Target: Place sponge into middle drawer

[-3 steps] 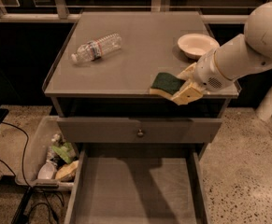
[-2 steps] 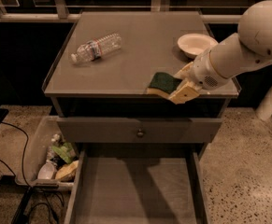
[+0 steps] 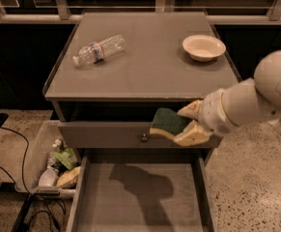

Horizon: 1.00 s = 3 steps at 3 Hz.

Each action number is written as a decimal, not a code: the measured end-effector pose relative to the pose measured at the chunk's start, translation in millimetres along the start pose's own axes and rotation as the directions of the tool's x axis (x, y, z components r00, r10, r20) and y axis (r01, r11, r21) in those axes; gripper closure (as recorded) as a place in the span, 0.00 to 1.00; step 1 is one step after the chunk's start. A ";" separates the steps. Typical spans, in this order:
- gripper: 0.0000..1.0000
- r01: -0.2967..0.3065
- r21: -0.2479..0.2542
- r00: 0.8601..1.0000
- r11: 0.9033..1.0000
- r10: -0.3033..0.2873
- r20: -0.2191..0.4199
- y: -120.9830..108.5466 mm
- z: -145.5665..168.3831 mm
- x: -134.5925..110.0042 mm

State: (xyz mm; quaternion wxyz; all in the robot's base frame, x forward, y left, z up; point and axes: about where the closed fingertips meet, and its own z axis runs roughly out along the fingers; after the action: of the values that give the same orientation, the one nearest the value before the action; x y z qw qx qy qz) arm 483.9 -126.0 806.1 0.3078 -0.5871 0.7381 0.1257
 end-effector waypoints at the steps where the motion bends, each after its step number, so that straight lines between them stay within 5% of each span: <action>1: 1.00 -0.017 -0.047 1.000 0.999 0.017 0.007 60.2 27.7 40.7; 2: 1.00 -0.040 -0.056 0.999 0.998 0.041 0.025 71.2 74.2 80.6; 3: 1.00 -0.040 -0.056 0.999 0.998 0.041 0.025 71.2 74.2 80.6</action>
Offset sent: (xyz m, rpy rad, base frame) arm -0.0527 -0.0087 -0.1941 0.0698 0.0810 0.0057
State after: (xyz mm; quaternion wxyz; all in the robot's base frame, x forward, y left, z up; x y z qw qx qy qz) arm 429.7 -129.2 687.3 0.2981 -0.5788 0.7420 0.1600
